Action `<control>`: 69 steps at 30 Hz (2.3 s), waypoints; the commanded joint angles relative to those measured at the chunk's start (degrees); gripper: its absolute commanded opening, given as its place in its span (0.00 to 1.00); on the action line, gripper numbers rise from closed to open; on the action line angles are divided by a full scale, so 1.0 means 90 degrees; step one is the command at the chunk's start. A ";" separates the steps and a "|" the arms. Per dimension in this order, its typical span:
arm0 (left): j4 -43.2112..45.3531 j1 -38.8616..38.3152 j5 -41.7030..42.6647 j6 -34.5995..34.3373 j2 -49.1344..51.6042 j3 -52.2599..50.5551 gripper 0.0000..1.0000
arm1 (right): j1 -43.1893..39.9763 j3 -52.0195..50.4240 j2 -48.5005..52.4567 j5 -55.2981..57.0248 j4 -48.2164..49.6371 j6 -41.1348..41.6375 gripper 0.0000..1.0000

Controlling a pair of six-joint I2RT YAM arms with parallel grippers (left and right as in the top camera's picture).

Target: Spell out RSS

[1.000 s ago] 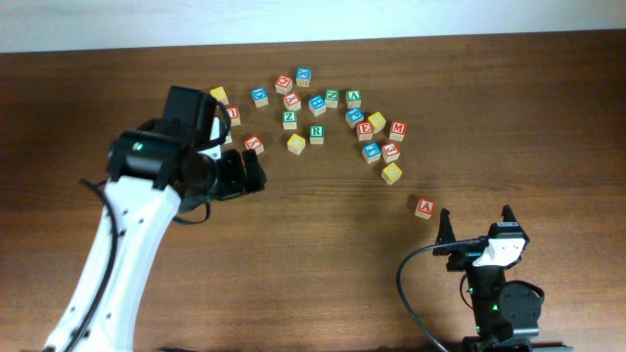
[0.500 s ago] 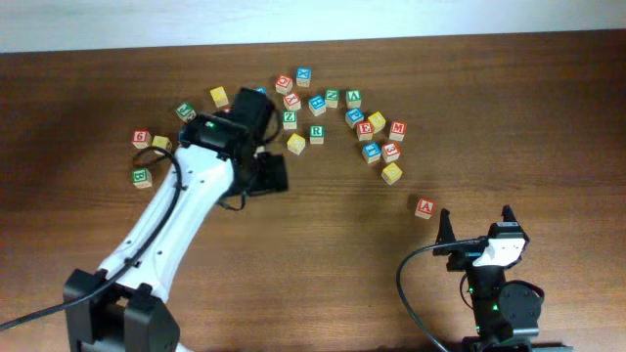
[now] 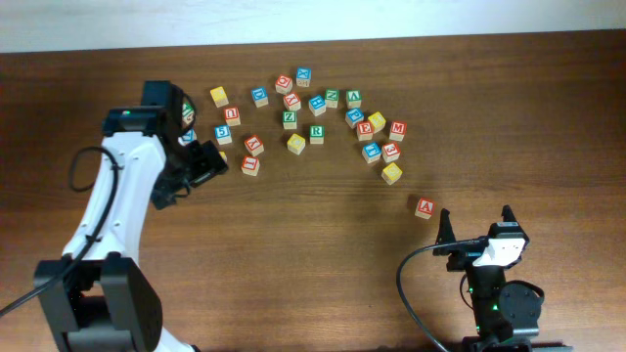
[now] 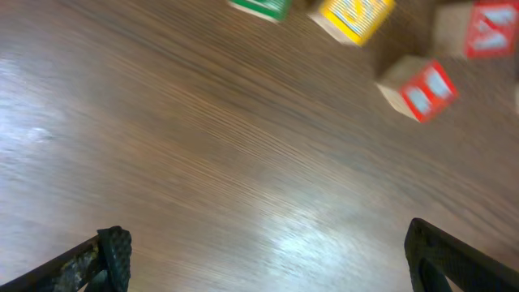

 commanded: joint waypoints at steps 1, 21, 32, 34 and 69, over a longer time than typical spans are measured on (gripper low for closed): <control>-0.0010 -0.0631 0.0134 -0.0012 0.0129 -0.0066 0.99 | -0.0041 -0.0034 -0.0044 0.0051 -0.0044 0.0024 0.98; 0.1005 -0.1821 -0.0967 -0.0017 0.0806 -0.0068 0.99 | -0.0041 -0.0034 -0.0044 0.0051 -0.0044 0.0024 0.98; 0.2382 -0.1817 -0.1642 -0.0015 0.0809 -0.0068 0.99 | -0.0041 -0.0034 -0.0044 0.0051 -0.0044 0.0024 0.98; 0.2072 -0.1817 -0.1299 -0.0012 0.0806 -0.0066 0.99 | -0.0041 -0.0034 -0.0044 0.0051 -0.0044 0.0024 0.98; -0.1030 0.0903 0.0114 0.0515 -0.0571 0.0350 0.89 | -0.0041 -0.0034 -0.0044 0.0051 -0.0044 0.0027 0.98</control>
